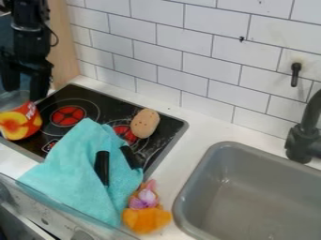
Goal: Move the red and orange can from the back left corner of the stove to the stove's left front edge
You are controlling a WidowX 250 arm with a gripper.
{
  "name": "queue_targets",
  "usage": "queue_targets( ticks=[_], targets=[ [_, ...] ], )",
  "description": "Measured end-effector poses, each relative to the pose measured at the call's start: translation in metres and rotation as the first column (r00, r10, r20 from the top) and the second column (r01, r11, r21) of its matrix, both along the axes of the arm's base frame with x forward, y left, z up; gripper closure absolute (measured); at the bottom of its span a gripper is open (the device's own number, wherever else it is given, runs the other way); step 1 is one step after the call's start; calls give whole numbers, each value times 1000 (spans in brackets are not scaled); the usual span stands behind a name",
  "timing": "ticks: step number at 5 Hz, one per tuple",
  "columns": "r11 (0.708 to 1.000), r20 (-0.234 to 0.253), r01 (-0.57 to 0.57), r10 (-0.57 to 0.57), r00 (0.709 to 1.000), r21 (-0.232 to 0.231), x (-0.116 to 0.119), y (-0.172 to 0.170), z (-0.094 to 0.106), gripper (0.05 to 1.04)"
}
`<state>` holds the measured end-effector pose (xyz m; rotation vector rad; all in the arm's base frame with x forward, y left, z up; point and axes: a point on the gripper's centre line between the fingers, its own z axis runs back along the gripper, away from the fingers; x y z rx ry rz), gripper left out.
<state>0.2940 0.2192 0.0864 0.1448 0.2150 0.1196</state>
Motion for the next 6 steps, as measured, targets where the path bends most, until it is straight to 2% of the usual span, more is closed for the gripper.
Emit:
queue_targets(
  ticks=[2,3,4,5,6],
  targets=[
    [1000,-10,11,-11,1000,-7,-1,-1,1,83],
    [999,50,34,-33,998,-32,2,-8,14,83],
    [994,125,104,-102,987,-15,-3,-31,41,83],
    [979,92,202,-198,976,-35,-8,-66,39,83],
    [967,60,233,-227,972,-103,-20,-82,44,83]
  ],
)
